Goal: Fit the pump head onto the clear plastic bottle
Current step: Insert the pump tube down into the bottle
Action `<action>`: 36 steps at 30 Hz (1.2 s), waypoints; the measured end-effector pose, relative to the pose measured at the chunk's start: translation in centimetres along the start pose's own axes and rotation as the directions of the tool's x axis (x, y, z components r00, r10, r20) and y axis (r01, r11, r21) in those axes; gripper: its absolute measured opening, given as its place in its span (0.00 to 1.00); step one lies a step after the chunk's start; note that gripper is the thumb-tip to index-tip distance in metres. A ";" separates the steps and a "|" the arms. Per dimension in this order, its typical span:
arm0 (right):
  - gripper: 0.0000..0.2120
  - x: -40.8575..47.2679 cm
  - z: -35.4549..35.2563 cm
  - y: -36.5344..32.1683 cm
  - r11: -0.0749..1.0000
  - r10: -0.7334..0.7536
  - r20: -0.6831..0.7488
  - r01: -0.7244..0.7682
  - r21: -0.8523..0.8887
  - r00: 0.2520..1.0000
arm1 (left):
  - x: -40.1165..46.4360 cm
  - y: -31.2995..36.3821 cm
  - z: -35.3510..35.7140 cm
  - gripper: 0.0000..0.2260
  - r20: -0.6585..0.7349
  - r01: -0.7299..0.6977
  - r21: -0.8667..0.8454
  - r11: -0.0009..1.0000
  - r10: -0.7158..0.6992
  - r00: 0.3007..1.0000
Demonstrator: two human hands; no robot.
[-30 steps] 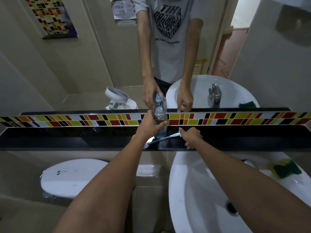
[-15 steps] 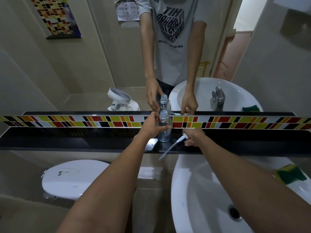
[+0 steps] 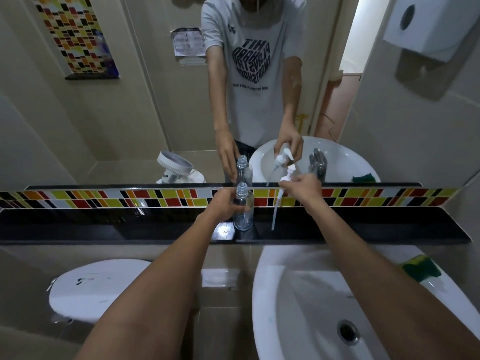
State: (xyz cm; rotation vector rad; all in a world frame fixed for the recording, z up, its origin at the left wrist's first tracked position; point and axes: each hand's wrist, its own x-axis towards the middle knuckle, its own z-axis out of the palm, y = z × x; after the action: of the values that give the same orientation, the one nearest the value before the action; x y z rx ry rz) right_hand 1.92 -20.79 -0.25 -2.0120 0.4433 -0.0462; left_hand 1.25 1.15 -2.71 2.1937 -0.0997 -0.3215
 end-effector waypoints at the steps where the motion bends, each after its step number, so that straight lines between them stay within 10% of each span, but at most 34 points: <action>1: 0.13 -0.5 -0.4 -0.7 0.999 -0.051 -0.019 0.050 -0.010 0.999 | -0.1 0.0 0.1 0.20 0.001 0.000 0.008 1.000 0.000 1.000; 17: 0.06 -4.2 -2.1 -10.0 0.853 -0.501 -0.190 0.519 0.055 0.844 | -1.0 0.6 1.0 0.20 -0.067 0.049 0.068 0.996 -0.045 0.997; 36: 0.06 -4.5 0.5 -11.3 0.803 -0.578 -0.118 0.589 0.093 0.807 | -1.1 0.6 1.0 0.21 -0.076 0.043 -0.002 0.999 -0.043 0.996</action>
State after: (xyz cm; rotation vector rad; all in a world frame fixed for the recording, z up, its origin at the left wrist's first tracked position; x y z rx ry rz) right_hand 1.10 -14.32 10.10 -1.9549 -0.1493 -0.5329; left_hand -0.06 0.27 -2.60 2.2072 -0.0106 -0.2618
